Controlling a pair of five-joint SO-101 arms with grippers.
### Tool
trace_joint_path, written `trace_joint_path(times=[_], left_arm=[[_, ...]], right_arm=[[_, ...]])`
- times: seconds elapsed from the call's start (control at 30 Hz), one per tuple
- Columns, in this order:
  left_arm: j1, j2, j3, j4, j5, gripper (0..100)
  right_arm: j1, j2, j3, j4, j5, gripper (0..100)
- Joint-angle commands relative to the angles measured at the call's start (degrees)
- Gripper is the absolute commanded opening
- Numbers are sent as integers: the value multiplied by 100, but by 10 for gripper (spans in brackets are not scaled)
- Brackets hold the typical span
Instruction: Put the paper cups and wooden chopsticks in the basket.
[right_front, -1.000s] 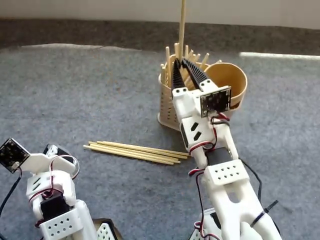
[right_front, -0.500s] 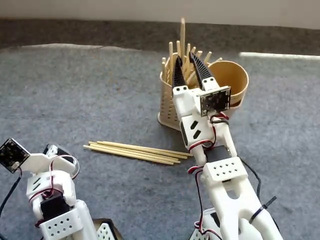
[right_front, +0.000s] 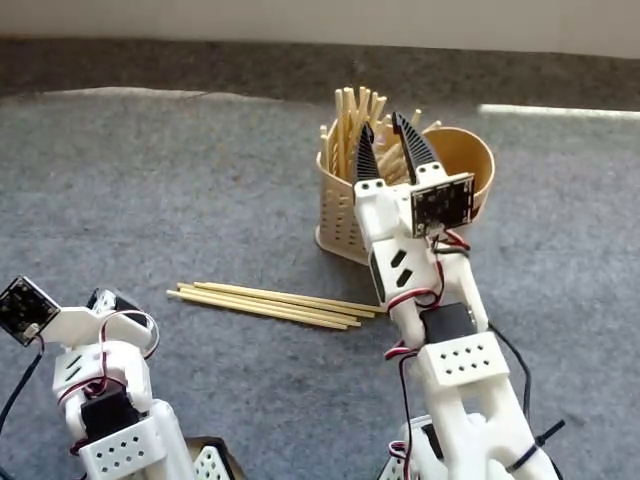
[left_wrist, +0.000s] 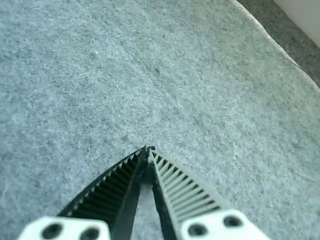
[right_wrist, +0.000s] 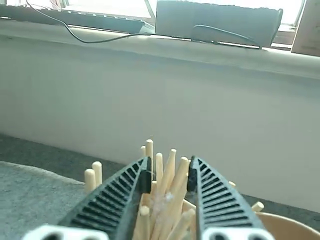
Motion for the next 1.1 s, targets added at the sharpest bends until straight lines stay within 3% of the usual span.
trace_joint_path(times=[0.0,0.23,0.47,0.63,0.8,1.07], left_arm=[[-13,-92,110,18,-44,27],[-13,-92,110,18,-44,27],[-13,-92,110,18,-44,27],[-13,-92,110,18,-44,27],[-13,-92,110,18,-44,27],[-13,-92,110,18,-44,27]], right_arm=[[-136,-602,-585,1402,0,130],[-708,-866,-2431,4655,0,130],[-1174,-198,-3415,6132,0,130],[-1991,479,-4189,7292,369,130],[-2677,1332,-4409,7802,800,130],[-2993,2563,-4409,7785,958,130]])
